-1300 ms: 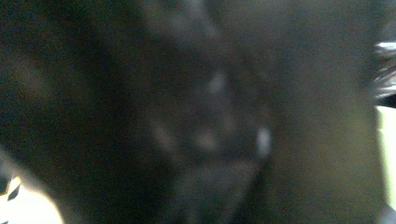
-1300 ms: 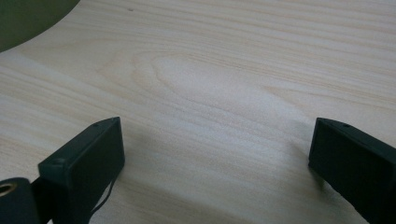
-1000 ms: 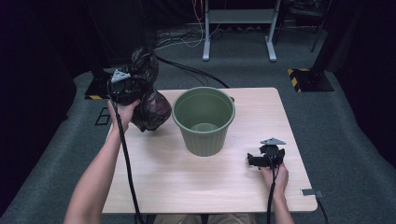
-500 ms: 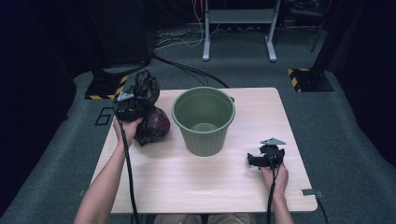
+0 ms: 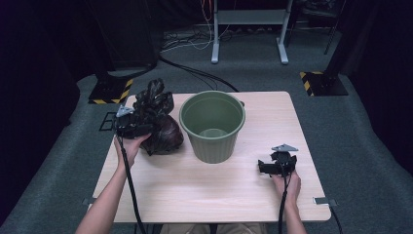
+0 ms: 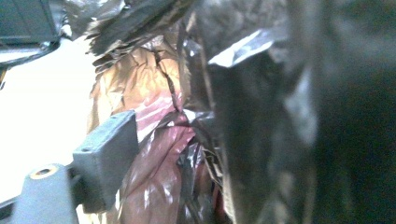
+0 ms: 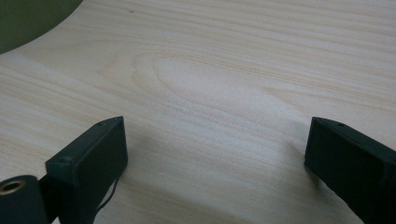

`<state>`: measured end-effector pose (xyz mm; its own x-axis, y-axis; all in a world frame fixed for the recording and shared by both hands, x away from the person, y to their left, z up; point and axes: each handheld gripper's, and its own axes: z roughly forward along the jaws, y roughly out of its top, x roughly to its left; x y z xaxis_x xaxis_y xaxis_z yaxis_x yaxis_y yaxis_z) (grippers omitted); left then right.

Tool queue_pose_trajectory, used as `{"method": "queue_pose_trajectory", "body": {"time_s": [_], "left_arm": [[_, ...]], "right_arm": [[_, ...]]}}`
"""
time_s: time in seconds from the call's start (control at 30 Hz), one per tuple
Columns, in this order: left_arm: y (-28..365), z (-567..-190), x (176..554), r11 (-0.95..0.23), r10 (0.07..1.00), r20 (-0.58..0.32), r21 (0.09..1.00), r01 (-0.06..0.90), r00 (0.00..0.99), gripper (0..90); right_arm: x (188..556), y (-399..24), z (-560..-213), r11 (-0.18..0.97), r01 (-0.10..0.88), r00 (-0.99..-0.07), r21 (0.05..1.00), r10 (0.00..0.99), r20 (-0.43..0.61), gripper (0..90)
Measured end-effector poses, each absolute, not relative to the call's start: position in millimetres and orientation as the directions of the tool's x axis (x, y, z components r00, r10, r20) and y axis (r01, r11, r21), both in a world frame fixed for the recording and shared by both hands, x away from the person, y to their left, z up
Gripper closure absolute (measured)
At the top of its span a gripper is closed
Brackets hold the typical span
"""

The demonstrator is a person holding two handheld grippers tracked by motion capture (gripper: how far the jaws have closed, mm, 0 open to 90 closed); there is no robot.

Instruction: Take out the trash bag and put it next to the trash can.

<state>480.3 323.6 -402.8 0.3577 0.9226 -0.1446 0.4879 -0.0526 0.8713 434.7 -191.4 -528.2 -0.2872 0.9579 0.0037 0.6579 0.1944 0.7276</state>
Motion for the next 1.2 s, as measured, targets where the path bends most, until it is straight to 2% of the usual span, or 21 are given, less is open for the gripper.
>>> {"method": "queue_pose_trajectory", "body": {"time_s": [0.33,0.63,0.87,1.2], "left_arm": [[327.4,-424.9,420.0,-0.157,0.904,-0.073,0.86,0.486,0.421,9.4],[333.6,-484.1,374.6,-0.21,0.906,-0.051,0.806,0.554,0.419,9.1],[351.6,-530.4,373.9,-0.203,0.941,-0.035,0.738,0.644,0.337,7.6],[349.7,-531.0,383.1,-0.21,0.949,-0.007,0.728,0.652,0.314,4.5]], "right_arm": [[434.5,-191.3,-528.1,0.195,0.657,-0.287,0.728,0.958,0.003,5.4],[434.3,-191.1,-528.1,0.194,0.657,-0.285,0.729,0.959,0.002,5.6],[434.3,-191.1,-528.1,0.194,0.657,-0.285,0.728,0.958,0.002,5.6],[434.4,-191.1,-528.1,0.196,0.657,-0.289,0.728,0.957,0.003,5.5]]}}
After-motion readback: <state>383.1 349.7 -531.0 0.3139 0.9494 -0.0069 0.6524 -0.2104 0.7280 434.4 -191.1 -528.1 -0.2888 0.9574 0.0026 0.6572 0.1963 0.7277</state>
